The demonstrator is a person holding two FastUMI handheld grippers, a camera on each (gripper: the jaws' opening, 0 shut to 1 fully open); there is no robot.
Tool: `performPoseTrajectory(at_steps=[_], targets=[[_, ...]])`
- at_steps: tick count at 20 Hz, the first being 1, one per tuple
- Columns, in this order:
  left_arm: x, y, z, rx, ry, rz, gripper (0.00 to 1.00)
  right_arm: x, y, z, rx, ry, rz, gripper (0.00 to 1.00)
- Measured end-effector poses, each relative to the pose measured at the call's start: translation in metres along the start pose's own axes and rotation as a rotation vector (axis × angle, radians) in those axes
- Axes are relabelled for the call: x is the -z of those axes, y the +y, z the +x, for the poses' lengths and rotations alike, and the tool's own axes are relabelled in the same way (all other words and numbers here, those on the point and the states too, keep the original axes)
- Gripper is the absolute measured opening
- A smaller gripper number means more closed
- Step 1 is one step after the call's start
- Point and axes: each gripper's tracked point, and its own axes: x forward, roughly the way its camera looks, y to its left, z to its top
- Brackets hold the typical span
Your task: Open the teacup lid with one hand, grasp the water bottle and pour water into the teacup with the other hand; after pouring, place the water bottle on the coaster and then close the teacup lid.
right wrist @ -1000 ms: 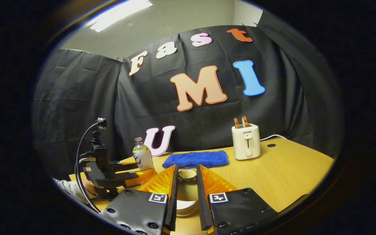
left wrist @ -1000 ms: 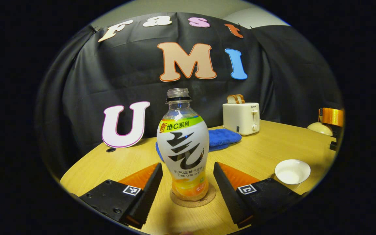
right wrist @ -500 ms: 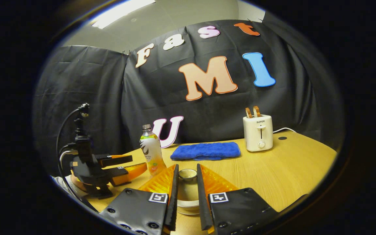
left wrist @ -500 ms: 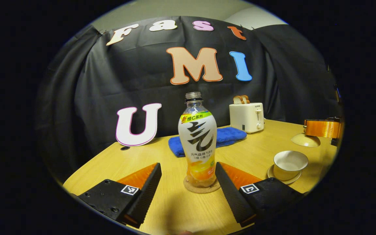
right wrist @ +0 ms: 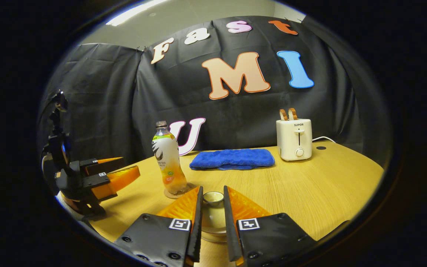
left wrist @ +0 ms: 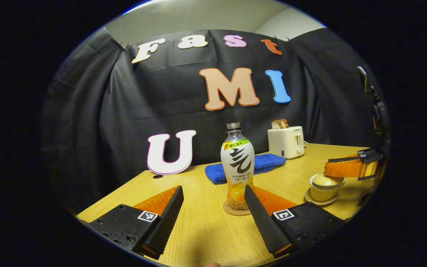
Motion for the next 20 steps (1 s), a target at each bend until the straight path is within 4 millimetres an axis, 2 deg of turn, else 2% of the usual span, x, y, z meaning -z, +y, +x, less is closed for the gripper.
performPoseTrajectory(at_steps=[8, 14, 18, 19, 20], targets=[[0.004, 0.002, -0.013, -0.002, 0.003, -0.025, 0.96, 0.003, -0.005, 0.002, 0.042, -0.01, -0.026, 0.31], [0.005, 0.004, -0.025, -0.016, -0.001, -0.032, 0.96, 0.004, 0.0, -0.005, 0.043, -0.013, -0.046, 0.42], [0.005, 0.004, -0.033, -0.024, -0.002, -0.041, 0.96, -0.01, 0.003, -0.016, 0.039, -0.071, -0.048, 0.9], [0.005, 0.005, -0.035, -0.028, -0.004, -0.046, 0.96, -0.013, 0.004, -0.018, 0.041, -0.083, -0.058, 0.94], [0.005, 0.004, -0.038, -0.033, -0.006, -0.051, 0.96, -0.016, 0.004, -0.022, 0.048, -0.095, -0.069, 0.91]])
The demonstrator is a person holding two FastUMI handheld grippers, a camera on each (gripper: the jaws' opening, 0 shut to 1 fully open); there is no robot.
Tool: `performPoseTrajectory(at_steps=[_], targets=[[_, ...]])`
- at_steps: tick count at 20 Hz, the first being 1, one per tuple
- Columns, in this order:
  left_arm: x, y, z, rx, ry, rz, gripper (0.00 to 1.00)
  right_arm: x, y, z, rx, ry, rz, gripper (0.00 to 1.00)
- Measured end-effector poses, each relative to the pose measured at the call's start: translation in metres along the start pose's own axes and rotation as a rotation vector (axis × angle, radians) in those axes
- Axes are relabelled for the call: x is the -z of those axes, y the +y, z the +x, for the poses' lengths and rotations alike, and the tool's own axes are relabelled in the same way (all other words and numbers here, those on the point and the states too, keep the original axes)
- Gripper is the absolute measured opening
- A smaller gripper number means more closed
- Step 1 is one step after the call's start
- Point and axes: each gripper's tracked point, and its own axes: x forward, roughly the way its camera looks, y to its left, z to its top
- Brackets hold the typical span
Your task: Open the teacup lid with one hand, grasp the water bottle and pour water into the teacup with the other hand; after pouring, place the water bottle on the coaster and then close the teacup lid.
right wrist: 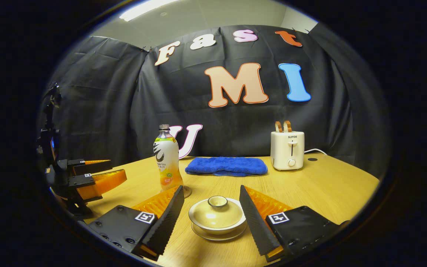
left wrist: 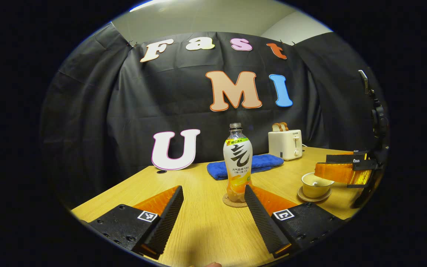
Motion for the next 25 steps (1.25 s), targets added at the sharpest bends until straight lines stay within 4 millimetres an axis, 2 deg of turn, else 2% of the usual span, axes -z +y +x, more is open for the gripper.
performPoseTrajectory(at_steps=[5, 10, 11, 14, 15, 17, 22, 25], targets=[[0.004, 0.001, -0.01, -0.024, 0.005, -0.025, 0.96, -0.006, -0.008, -0.012, 0.037, -0.029, -0.011, 0.92], [0.006, 0.003, -0.018, -0.044, 0.004, -0.044, 0.97, -0.002, -0.013, -0.026, 0.059, -0.037, 0.012, 0.92], [0.006, 0.003, -0.02, -0.045, 0.003, -0.043, 0.96, -0.001, -0.012, -0.028, 0.061, -0.035, 0.013, 0.94], [0.005, 0.004, -0.023, -0.055, 0.001, -0.038, 0.96, 0.003, -0.012, -0.033, 0.065, -0.032, 0.016, 0.96], [0.006, 0.003, -0.023, -0.058, 0.001, -0.037, 0.96, 0.005, -0.011, -0.033, 0.066, -0.033, 0.018, 0.92], [0.005, 0.004, -0.025, -0.062, 0.001, -0.037, 0.96, 0.006, -0.011, -0.035, 0.07, -0.033, 0.022, 0.92], [0.007, 0.01, -0.027, -0.092, 0.008, -0.041, 0.96, 0.004, -0.014, -0.038, 0.092, -0.048, 0.016, 0.95], [0.006, 0.013, -0.028, -0.109, 0.007, -0.044, 0.96, 0.002, -0.015, -0.038, 0.119, -0.059, -0.009, 0.92]])
